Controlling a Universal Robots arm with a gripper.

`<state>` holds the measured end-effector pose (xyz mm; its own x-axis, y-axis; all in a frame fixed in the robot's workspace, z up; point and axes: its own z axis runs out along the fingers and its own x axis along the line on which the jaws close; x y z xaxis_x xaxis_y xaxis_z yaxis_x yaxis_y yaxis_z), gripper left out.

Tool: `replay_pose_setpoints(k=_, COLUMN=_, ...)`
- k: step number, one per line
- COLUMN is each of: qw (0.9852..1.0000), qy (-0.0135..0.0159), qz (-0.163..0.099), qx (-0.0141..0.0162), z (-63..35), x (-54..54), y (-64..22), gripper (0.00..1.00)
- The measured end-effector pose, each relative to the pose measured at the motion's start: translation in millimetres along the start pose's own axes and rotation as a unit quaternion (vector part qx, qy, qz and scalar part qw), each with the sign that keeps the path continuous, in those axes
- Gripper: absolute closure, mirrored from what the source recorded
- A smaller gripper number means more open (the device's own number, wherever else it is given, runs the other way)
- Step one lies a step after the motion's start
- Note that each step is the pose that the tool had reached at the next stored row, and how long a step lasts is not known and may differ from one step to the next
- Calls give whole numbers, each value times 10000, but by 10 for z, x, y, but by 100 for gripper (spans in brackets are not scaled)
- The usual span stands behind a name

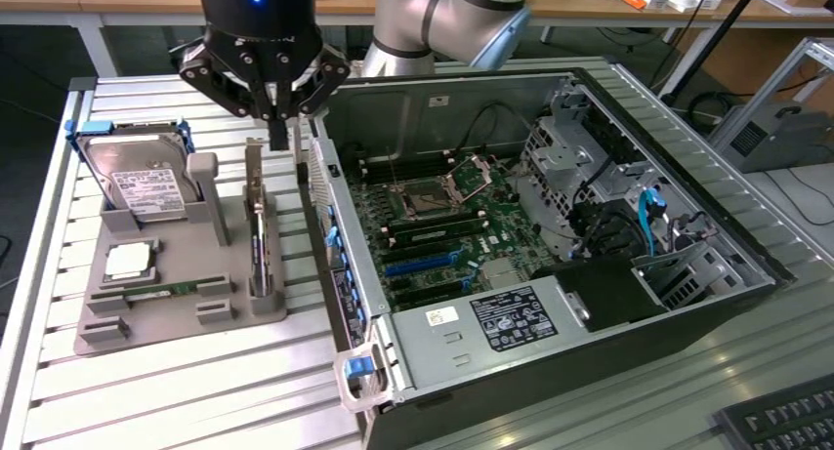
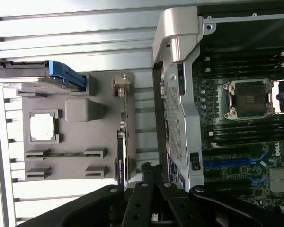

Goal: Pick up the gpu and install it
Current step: 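Reach for the gpu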

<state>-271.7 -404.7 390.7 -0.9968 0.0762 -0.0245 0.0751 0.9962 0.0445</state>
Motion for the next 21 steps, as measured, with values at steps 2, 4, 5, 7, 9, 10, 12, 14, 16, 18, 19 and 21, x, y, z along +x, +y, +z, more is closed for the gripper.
replay_pose_setpoints(k=2, qw=10000, qy=0, qz=0, qx=0, z=0, x=14, y=-1, gripper=89)
replay_pose_setpoints(k=4, qw=10000, qy=0, qz=0, qx=0, z=0, x=27, y=-2, gripper=89)
replay_pose_setpoints(k=5, qw=10000, qy=0, qz=0, qx=0, z=0, x=31, y=-2, gripper=89)
replay_pose_setpoints(k=7, qw=10000, qy=0, qz=0, qx=0, z=-1, x=47, y=-4, gripper=89)
replay_pose_setpoints(k=9, qw=10000, qy=0, qz=0, qx=0, z=-1, x=63, y=-5, gripper=89)
replay_pose_setpoints(k=10, qw=10000, qy=0, qz=0, qx=0, z=-1, x=69, y=-5, gripper=89)
replay_pose_setpoints(k=12, qw=10000, qy=0, qz=0, qx=0, z=-1, x=79, y=-6, gripper=89)
replay_pose_setpoints(k=14, qw=10000, qy=0, qz=0, qx=0, z=-2, x=86, y=-6, gripper=89)
replay_pose_setpoints(k=16, qw=10000, qy=0, qz=0, qx=0, z=-2, x=95, y=-7, gripper=89)
replay_pose_setpoints(k=18, qw=10000, qy=0, qz=0, qx=0, z=-2, x=100, y=-7, gripper=89)
replay_pose_setpoints(k=19, qw=10000, qy=0, qz=0, qx=0, z=-2, x=104, y=-8, gripper=89)
replay_pose_setpoints(k=21, qw=10000, qy=0, qz=0, qx=0, z=-2, x=110, y=-8, gripper=89)
